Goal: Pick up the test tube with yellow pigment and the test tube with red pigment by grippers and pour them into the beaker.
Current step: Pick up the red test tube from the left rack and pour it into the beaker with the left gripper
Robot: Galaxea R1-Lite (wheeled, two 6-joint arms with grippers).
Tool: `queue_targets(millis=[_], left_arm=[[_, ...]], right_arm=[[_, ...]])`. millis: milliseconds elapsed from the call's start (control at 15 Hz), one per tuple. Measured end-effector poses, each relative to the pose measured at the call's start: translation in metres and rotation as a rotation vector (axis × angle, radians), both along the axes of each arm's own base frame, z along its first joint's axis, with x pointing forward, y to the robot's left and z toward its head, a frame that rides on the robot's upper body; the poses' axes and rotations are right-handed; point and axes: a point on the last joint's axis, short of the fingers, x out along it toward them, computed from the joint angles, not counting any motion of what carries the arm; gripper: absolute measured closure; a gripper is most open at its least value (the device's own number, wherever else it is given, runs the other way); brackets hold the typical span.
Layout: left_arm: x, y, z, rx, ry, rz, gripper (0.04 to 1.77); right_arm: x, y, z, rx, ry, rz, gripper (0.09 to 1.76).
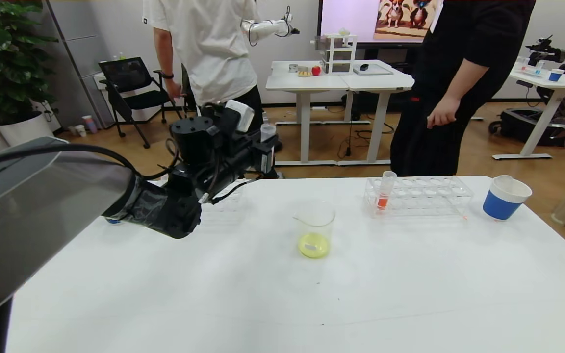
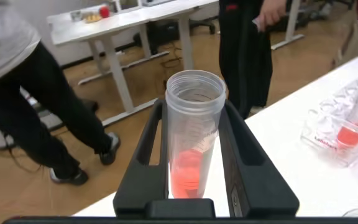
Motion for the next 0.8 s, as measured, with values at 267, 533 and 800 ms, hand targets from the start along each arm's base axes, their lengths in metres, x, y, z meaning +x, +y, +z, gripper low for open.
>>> queue_targets(millis=[267, 533, 800], left_arm=[[0.013, -0.007, -0.007, 0.193, -0.17, -0.182, 1.3], [0.024, -0.016, -0.012, 0.331, -0.318, -0.275, 1.3], [0.028, -0.021, -0.026, 0.473, -0.453, -0.349, 1.3]], right_arm=[[0.0, 0.0, 0.0, 0.0, 0.0, 0.0, 0.11], [0.0, 0.0, 0.0, 0.0, 0.0, 0.0, 0.11], [0.0, 0.0, 0.0, 0.0, 0.0, 0.0, 0.11]])
